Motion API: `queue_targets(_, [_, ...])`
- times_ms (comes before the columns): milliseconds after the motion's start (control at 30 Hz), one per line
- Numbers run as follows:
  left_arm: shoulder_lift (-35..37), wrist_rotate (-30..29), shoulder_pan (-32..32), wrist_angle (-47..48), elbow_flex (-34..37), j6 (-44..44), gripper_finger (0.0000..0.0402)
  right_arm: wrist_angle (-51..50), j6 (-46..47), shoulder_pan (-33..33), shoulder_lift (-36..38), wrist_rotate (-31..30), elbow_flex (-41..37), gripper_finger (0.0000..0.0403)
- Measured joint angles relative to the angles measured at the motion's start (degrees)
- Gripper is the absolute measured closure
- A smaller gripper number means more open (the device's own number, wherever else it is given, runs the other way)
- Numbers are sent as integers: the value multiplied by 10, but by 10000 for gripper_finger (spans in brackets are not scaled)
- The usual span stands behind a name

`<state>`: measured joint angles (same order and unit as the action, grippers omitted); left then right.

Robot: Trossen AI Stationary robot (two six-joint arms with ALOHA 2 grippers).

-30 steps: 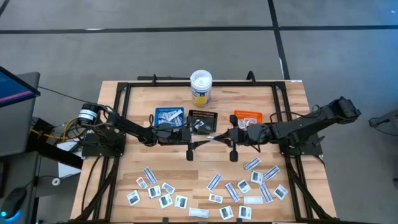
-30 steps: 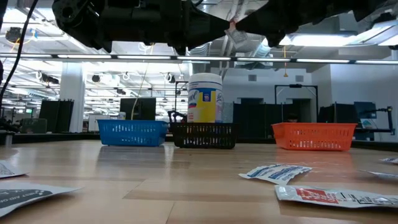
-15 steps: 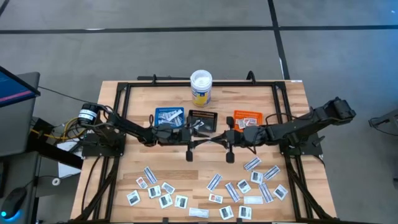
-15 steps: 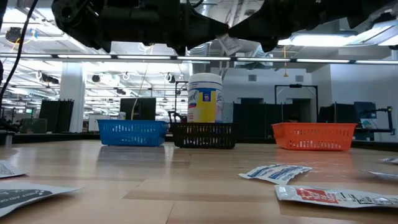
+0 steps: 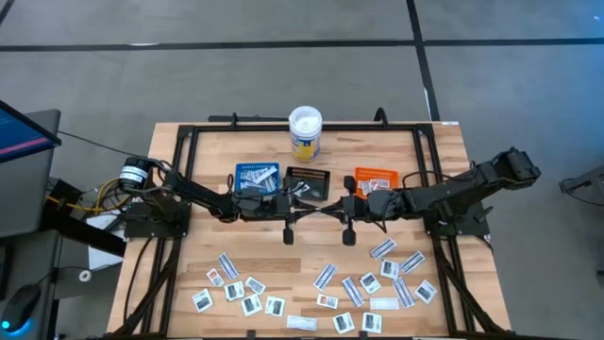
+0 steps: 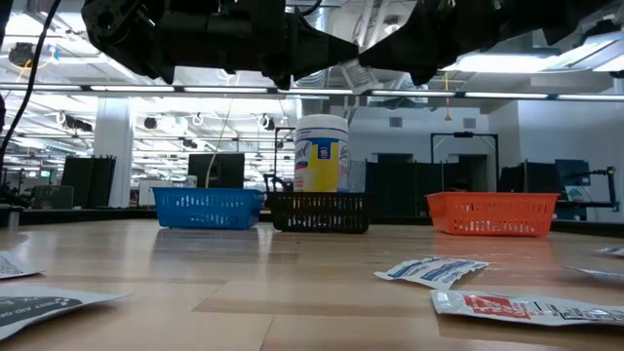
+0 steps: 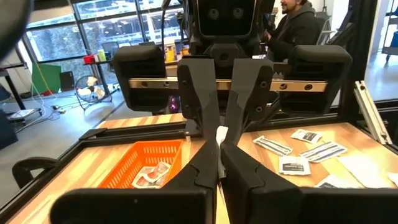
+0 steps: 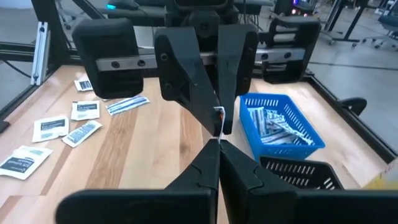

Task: Pick & Place First Aid Supplies
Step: Put the orange ointment pack into the orange bin

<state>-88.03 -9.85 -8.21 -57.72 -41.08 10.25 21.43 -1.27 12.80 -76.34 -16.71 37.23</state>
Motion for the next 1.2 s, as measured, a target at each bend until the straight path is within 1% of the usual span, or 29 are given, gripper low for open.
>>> queue_targets(267, [0,-5,0,-7,0,0,382,-26,7,-4,0,2,-1,403])
queue_targets(500, [2,-7,1,-11,0,0,386,-66,27,-17,5,4,-3,403])
queue_targets(567, [2,-6,0,-11,-1,0,388,-86,28,-17,14,4,-4,403])
queue_targets(900, [2,-6,0,-7,-1,0,390,-76,18,-8,64,4,-3,402])
queue_targets(1033, [2,-4,0,-7,-1,0,390,-73,-27,-8,55,4,-2,381])
queue_targets(1133, [2,-4,0,-7,0,0,390,-64,-38,-13,30,20,-3,349])
queue_targets(1200, [2,-4,1,-7,0,0,390,-35,-50,-17,12,21,-3,326])
